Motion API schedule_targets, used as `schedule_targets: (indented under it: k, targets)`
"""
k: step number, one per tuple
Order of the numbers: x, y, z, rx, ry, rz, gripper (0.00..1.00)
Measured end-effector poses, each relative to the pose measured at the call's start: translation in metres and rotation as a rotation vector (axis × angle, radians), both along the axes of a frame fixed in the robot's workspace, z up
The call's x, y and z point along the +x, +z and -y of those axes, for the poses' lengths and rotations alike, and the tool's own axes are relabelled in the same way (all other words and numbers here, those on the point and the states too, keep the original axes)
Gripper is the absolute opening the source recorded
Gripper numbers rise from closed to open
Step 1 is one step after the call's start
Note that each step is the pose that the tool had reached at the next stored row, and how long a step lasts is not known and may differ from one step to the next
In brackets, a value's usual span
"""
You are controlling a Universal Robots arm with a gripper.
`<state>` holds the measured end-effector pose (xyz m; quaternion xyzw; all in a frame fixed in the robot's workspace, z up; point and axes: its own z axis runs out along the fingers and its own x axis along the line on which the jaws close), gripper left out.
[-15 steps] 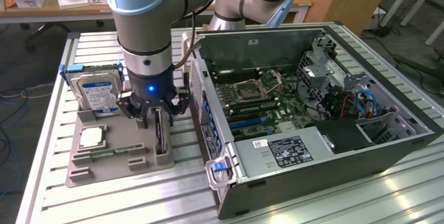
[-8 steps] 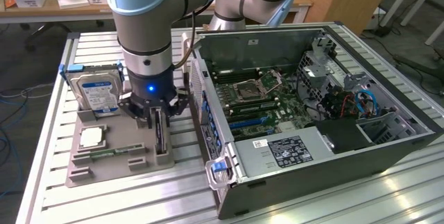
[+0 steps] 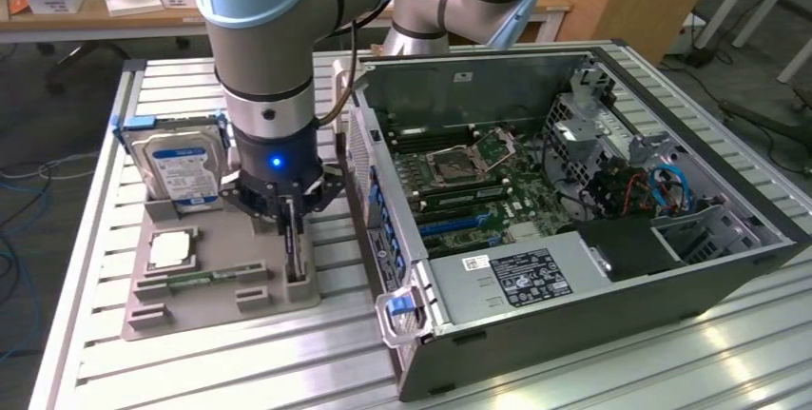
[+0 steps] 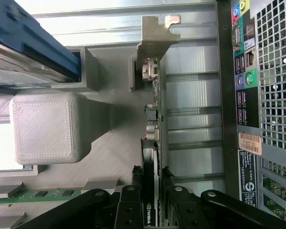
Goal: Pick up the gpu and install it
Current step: 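Pick up the gpu and move the gpu toward the slot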
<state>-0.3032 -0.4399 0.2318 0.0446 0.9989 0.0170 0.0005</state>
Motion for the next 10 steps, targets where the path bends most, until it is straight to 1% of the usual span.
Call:
schedule_targets:
  k: [9, 10]
  targets:
    - [0.0000, 0.0000, 0.0000, 0.0000, 0.000, 0.0000, 0.27]
    - [0.0000, 0.0000, 0.0000, 0.0008, 0.000, 0.0001, 0.27]
